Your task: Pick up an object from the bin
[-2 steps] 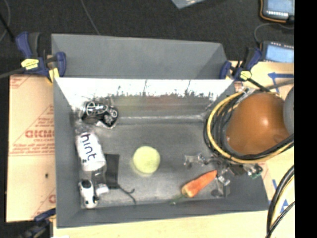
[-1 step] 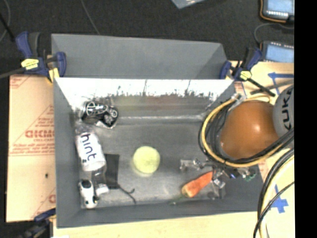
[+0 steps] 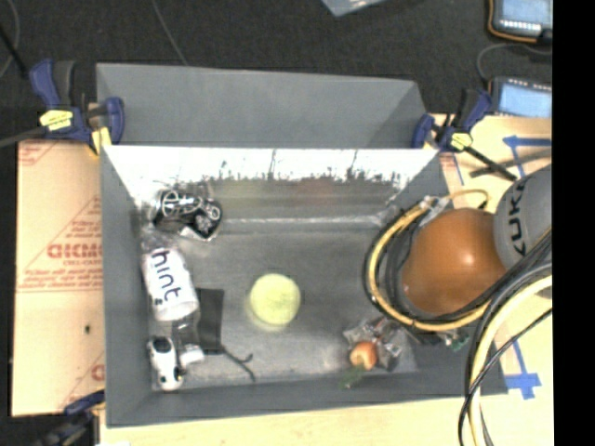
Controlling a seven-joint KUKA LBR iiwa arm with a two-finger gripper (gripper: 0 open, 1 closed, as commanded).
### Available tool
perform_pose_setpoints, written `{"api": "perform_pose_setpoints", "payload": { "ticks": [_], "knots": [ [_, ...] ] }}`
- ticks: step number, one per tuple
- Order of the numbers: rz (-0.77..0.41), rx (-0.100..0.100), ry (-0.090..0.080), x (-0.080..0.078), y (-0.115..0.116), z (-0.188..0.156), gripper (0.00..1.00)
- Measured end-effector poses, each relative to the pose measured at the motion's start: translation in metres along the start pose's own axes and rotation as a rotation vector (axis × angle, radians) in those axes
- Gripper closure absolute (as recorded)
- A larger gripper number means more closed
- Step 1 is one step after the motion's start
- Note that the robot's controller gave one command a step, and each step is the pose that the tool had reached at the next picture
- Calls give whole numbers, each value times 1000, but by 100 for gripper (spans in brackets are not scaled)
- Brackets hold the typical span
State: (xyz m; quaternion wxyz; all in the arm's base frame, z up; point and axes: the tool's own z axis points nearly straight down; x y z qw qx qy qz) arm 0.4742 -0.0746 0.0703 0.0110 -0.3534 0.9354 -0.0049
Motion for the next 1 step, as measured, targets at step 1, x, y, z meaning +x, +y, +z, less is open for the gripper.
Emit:
{"api": "perform_pose_setpoints", "payload": {
  "ticks": [1],
  "knots": [
    [-1, 0, 0, 0, 0, 0, 100]
  ]
}}
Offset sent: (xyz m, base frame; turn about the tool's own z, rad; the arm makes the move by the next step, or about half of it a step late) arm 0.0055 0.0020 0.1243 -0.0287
